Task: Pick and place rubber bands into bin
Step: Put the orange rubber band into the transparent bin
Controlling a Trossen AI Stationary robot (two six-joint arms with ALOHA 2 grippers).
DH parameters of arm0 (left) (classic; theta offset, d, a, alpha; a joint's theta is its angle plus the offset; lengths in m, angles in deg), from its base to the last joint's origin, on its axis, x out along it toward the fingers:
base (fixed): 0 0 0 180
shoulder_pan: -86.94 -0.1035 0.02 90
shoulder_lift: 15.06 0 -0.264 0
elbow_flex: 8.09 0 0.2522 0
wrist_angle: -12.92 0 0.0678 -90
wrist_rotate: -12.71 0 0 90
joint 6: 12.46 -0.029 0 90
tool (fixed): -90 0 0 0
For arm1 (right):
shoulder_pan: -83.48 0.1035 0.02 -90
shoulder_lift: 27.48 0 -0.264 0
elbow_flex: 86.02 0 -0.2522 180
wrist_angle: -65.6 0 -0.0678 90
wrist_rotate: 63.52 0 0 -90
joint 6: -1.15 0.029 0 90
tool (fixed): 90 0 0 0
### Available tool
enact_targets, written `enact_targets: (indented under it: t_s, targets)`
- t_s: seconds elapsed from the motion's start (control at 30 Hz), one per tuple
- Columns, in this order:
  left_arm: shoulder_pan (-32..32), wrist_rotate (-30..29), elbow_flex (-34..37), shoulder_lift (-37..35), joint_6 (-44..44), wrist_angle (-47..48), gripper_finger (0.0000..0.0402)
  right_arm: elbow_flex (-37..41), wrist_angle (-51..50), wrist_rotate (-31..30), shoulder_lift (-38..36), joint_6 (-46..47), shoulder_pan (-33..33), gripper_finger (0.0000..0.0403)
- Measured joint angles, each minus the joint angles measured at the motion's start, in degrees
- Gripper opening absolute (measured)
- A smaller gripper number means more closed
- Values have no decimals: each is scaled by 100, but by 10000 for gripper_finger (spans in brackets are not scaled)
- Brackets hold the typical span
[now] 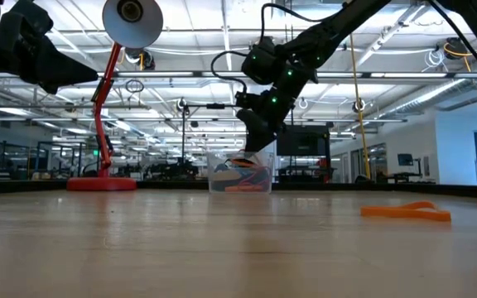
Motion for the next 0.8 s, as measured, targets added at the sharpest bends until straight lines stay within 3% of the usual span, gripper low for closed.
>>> enact_targets:
  t_s: [0.23,0.53,0.8]
  targets:
    - [0,-2,0,0,0,0,63,0,2,0,-2,2,0,43]
    - [0,0,0,-1,10,0,63,0,-1,10,-23,14,17,108]
    - [0,0,0,1,21,-1,63,9,472,743,-823,-25,244,127]
